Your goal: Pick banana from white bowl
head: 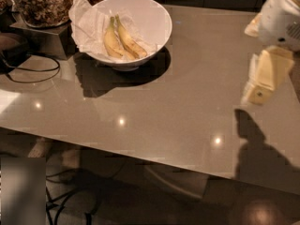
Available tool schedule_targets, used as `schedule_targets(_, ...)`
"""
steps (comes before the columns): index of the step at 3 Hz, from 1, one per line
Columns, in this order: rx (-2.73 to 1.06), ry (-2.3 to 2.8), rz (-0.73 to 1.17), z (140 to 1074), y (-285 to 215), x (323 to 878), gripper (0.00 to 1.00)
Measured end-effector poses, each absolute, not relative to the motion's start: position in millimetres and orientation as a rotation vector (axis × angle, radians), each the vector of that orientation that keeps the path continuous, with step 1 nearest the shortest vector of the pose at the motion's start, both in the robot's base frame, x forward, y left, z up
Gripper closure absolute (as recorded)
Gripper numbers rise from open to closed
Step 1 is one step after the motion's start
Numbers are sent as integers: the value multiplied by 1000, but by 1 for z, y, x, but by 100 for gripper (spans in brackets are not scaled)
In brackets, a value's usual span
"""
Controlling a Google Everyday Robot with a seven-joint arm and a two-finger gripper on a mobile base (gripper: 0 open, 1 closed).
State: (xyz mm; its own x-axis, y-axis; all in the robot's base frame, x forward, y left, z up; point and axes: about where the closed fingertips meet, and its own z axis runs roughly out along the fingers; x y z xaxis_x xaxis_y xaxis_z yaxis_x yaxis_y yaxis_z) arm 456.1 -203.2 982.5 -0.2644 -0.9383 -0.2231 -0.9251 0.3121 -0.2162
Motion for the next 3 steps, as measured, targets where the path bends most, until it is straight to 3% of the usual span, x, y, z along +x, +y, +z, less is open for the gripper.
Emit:
schedule_targets(1, -1631, 2356, -75, 1000, -162, 519, 0)
schedule_targets(3, -1561, 2301, -4, 1008, -144, 542, 0)
